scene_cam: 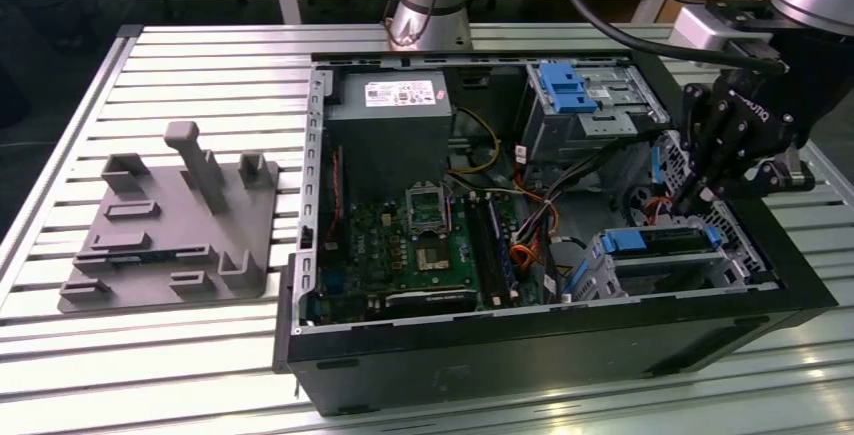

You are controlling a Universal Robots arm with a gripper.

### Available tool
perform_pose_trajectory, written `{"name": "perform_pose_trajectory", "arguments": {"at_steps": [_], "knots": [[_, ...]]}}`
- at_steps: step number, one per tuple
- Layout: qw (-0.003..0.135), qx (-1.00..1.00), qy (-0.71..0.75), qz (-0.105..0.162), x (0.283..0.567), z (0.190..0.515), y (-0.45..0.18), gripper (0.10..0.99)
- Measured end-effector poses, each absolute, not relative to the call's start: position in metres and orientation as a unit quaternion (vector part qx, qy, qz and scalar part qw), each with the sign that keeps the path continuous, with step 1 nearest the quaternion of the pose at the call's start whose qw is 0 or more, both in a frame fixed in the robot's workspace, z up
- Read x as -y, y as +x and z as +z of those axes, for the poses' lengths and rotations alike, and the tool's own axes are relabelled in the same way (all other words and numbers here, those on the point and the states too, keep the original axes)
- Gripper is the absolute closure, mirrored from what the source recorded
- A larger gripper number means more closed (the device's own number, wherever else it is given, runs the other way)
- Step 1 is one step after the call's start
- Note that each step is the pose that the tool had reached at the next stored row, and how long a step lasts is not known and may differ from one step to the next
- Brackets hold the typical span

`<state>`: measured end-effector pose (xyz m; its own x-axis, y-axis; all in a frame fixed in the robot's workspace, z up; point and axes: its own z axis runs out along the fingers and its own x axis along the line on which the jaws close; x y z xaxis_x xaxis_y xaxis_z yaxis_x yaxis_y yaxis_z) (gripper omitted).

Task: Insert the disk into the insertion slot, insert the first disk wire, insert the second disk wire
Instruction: 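Insert the first disk wire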

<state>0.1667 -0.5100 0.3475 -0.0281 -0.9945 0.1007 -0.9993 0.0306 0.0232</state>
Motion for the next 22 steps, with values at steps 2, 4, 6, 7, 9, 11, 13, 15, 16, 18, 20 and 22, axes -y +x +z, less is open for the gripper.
{"name": "perform_pose_trajectory", "arguments": {"at_steps": [2,4,6,7,9,11,13,15,16,18,20,22], "knots": [[0.046,0.716,0.696,0.028,0.5103,0.3474,0.1678,0.922],[0.048,0.716,0.696,0.029,0.5107,0.3475,0.1697,0.922],[0.048,0.716,0.696,0.029,0.5109,0.3473,0.1707,0.922],[0.048,0.716,0.696,0.029,0.5111,0.3472,0.1708,0.922],[0.048,0.716,0.695,0.029,0.5119,0.3469,0.1709,0.922],[0.048,0.716,0.695,0.029,0.5130,0.3464,0.1710,0.922],[0.048,0.716,0.695,0.029,0.5136,0.3457,0.1710,0.922],[0.048,0.716,0.695,0.029,0.5141,0.3450,0.1710,0.922],[0.048,0.716,0.695,0.029,0.5142,0.3447,0.1710,0.922],[0.048,0.716,0.695,0.029,0.5144,0.3437,0.1713,0.922],[0.049,0.716,0.695,0.029,0.5145,0.3432,0.1716,0.922],[0.054,0.716,0.695,0.035,0.5145,0.3432,0.1720,0.922]]}}
